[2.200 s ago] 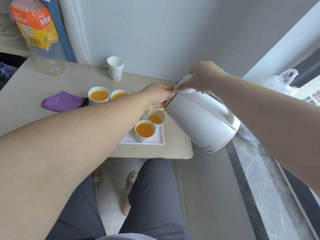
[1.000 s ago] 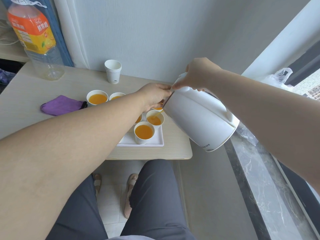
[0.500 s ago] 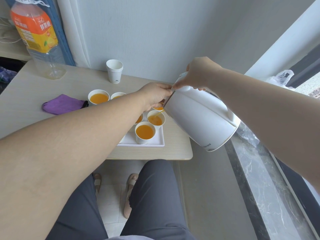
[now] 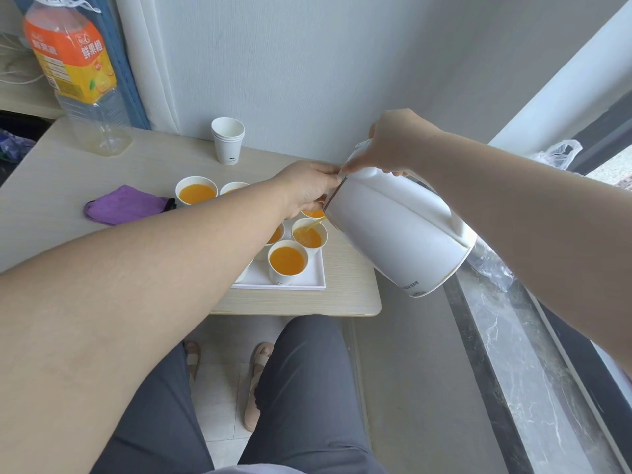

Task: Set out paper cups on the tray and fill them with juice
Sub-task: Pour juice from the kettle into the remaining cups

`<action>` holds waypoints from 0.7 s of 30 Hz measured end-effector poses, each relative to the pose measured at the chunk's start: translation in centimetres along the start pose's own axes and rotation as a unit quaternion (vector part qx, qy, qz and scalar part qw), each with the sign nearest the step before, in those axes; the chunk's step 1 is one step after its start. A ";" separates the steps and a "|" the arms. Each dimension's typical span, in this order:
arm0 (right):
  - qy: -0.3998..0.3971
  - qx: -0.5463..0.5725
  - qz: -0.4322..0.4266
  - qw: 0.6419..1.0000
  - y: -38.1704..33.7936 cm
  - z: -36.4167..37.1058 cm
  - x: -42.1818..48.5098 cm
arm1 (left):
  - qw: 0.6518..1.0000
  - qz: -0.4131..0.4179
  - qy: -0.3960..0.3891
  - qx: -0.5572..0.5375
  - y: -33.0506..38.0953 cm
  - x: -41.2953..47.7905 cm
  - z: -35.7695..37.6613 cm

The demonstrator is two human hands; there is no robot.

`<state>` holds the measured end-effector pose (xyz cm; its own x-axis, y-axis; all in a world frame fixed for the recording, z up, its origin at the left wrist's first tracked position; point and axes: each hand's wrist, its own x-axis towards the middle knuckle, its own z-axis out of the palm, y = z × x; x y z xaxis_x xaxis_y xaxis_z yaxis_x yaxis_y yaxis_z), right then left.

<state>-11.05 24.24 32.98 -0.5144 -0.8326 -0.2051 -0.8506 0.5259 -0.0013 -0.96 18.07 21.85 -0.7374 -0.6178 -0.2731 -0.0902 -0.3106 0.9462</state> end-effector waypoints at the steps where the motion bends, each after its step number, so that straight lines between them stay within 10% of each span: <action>1: 0.000 0.001 -0.002 1.000 0.0 0.0 0.0 | 1.000 0.001 -0.001 0.002 0.0 0.0 0.0; 21: 0.003 -0.021 -0.014 1.000 -0.3 -0.4 0.4 | 1.000 -0.005 0.009 0.010 0.3 0.0 -0.2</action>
<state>-11.02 23.65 33.30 -0.4916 -0.8475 -0.2001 -0.8680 0.4953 0.0348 -0.88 17.84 22.05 -0.7246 -0.6270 -0.2860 -0.1114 -0.3031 0.9464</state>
